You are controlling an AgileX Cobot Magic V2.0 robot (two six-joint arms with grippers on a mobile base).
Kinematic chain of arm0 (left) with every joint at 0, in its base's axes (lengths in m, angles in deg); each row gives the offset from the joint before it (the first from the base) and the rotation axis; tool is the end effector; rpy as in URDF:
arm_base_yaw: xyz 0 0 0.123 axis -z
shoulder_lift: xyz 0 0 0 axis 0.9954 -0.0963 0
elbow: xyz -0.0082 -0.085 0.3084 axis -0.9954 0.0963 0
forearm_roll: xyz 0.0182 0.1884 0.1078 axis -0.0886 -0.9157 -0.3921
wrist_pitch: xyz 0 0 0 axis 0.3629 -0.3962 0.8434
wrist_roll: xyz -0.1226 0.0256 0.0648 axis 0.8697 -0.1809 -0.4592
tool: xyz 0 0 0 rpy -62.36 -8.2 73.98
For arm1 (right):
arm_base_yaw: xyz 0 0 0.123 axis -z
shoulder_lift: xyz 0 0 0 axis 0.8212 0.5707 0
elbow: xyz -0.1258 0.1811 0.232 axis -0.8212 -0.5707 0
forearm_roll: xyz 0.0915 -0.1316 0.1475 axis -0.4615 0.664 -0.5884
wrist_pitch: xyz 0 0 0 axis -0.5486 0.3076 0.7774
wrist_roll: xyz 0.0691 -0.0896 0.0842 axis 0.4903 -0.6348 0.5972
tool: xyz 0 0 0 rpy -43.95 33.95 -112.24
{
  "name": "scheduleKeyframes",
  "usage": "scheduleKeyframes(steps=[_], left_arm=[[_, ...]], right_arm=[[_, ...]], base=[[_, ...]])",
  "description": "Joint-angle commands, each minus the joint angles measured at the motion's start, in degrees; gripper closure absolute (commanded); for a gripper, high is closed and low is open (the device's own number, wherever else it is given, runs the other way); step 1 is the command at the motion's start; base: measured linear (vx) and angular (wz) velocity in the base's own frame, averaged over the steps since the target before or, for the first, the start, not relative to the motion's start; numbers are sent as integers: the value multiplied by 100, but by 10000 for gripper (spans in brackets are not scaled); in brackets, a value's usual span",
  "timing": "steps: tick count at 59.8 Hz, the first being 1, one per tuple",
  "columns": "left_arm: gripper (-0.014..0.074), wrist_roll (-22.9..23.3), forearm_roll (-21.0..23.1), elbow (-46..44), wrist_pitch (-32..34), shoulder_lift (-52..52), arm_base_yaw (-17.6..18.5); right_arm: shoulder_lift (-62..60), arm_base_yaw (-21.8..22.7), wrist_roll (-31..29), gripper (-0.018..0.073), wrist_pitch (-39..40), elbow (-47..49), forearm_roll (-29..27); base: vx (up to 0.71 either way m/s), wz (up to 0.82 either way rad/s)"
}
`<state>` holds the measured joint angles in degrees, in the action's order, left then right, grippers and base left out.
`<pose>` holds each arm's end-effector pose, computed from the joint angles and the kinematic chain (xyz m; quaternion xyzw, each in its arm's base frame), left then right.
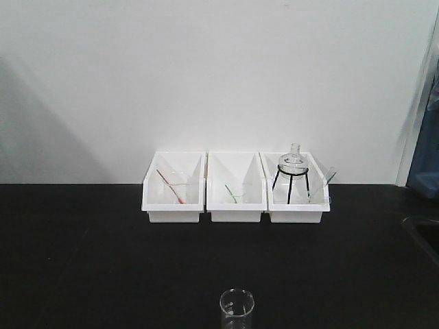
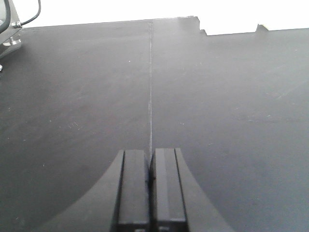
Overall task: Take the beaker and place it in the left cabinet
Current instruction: 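Move the right gripper toward the clear glass beaker on the bench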
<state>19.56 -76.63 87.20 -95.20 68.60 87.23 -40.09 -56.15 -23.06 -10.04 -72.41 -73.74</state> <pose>0.0311 0.0074 0.1589 -0.0065 0.7984 0.0054 0.6020 0.0369 0.0006 0.1877 0.0358 0.7300 0.0442 0.6811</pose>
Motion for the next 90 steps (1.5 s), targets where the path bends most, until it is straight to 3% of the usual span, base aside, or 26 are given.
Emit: scheduleKeyframes(steps=[1, 19, 30, 36, 54, 66, 80, 90], left_arm=[[593, 23, -19, -89, 429, 56, 31], [593, 23, -19, -89, 429, 56, 31], [593, 23, -19, -89, 429, 56, 31], [593, 23, -19, -89, 429, 56, 31], [593, 23, -19, -89, 429, 56, 31], [593, 23, -19, -89, 429, 56, 31], [593, 23, -19, -89, 429, 56, 31], [593, 23, -19, -89, 429, 56, 31]], right_arm=[[-73, 40, -35, 565, 531, -12, 50], [-59, 40, -97, 565, 1115, 147, 74], [922, 40, -737, 565, 1417, 979, 219], [2090, 40, -999, 565, 2234, 1447, 220], [5310, 40, -855, 564, 5085, 2155, 214], [6690, 40, -163, 537, 6645, 2150, 523], [7240, 40, 416, 401, 7029, 2150, 1017], [7341, 40, 419, 189, 7002, 2150, 1335]], base=[[0, 0], [0, 0], [0, 0], [0, 0], [0, 0], [0, 0], [0, 0], [0, 0]])
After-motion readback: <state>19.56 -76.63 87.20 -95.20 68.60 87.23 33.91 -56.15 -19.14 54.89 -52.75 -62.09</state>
